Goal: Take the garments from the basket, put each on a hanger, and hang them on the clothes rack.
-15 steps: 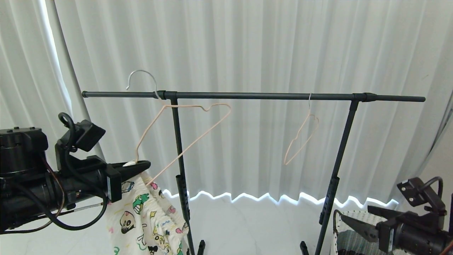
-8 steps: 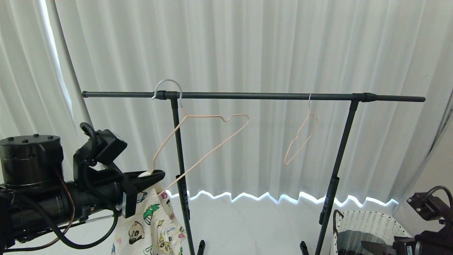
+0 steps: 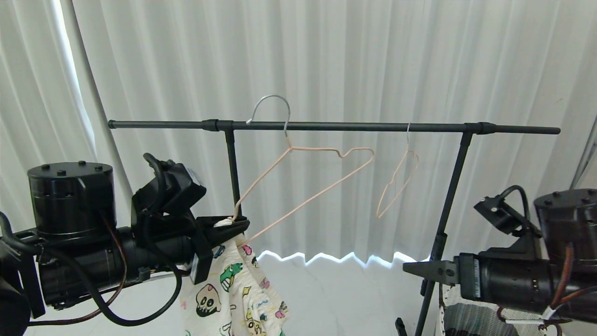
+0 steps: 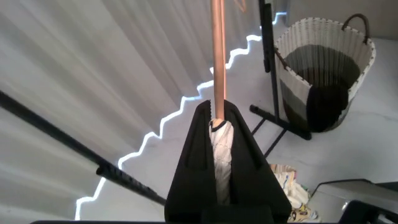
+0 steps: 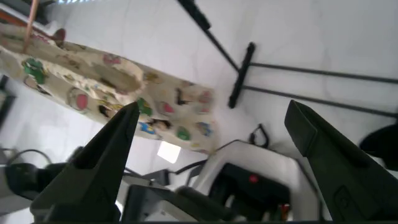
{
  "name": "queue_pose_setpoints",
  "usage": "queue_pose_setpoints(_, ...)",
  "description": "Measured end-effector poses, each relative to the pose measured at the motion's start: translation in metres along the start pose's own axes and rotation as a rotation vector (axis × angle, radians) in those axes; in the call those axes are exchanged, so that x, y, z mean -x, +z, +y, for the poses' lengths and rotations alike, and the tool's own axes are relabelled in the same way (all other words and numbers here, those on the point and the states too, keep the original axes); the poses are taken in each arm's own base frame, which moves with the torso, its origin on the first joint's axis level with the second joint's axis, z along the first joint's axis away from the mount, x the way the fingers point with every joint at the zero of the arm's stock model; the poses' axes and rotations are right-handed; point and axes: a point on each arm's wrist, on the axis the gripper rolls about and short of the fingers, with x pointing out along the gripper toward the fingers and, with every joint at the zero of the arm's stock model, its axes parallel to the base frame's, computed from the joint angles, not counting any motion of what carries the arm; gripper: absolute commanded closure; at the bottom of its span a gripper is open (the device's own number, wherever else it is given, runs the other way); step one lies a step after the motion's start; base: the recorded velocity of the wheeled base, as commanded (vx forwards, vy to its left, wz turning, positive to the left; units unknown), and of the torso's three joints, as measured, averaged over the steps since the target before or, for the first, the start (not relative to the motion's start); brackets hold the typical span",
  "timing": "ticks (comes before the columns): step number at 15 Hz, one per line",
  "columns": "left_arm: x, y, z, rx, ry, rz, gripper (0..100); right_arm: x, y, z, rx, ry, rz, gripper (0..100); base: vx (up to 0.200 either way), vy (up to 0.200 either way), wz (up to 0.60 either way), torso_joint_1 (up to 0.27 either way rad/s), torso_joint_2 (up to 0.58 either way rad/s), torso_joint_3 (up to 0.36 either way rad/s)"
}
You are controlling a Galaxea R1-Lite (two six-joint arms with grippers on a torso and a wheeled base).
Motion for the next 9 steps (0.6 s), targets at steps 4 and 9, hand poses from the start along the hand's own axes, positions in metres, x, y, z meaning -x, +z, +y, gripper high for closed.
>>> queue_pose_setpoints(4,-0.001,0.02,-0.007,-0.04,-0.03,-0.067,100,-0.043,-0.01,0.026,-0.121,0.064,0.029,0,0.0,0.0,0.0,0.0,0.0,0.0)
queue_pose_setpoints(9,0.0,0.043,-0.016,-0.084,-0.069,-0.149,100,-0.066,-0.029,0.032,-0.14,0.007,0.078,0,0.0,0.0,0.0,0.0,0.0,0.0)
